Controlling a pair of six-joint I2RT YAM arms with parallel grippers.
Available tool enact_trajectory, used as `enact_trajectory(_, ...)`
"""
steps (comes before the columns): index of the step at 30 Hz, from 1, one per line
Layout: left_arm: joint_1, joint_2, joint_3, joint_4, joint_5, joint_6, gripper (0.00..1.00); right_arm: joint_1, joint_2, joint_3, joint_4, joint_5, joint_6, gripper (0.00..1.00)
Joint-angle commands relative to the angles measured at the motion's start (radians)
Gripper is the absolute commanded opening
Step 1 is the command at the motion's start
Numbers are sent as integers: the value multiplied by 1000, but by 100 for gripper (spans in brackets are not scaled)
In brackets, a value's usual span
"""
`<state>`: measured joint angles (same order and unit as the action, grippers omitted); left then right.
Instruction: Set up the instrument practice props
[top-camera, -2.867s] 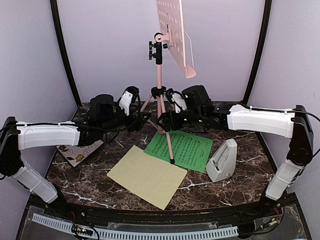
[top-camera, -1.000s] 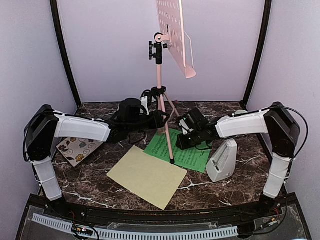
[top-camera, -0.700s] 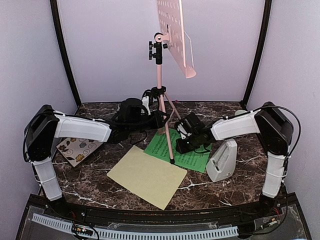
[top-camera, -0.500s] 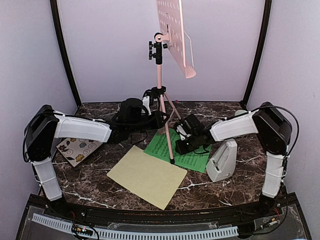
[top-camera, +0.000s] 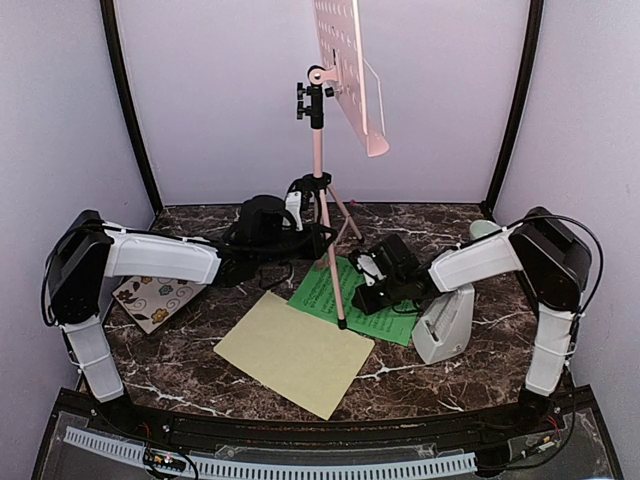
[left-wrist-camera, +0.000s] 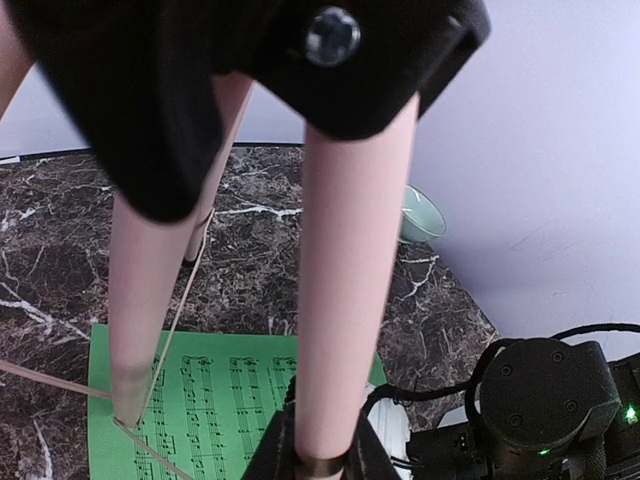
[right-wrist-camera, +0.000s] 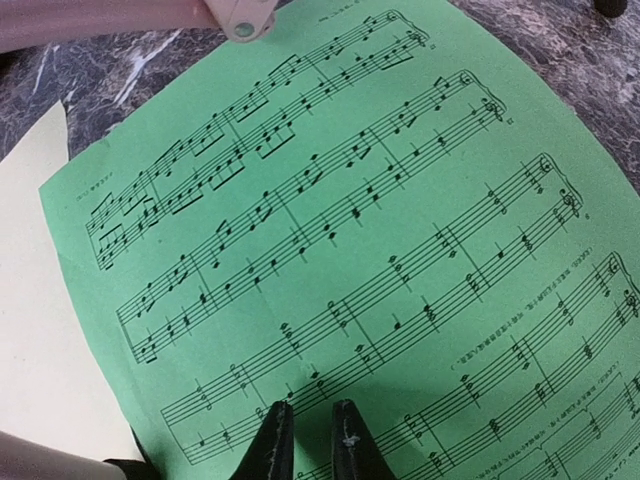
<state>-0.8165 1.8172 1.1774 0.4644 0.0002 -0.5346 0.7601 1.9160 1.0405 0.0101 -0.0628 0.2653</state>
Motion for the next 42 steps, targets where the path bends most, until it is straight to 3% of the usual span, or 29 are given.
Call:
enact_trajectory(1,10,-79,-2,-8,-32,-65,0,32,10,-58,-87,-95,-29,15)
enact_trajectory(18,16,-155,-9,-61,-6,1,0,113,-30,-129,-82,-158,-54,12)
enact_trajectory(32,27,-203,-13,-98,34,35,0,110,-2,-103,-156,7,-73,10)
enact_trajectory(42,45,-207,-17,-96,65,45,0,199,-21,-120,-127,-56,-119,10)
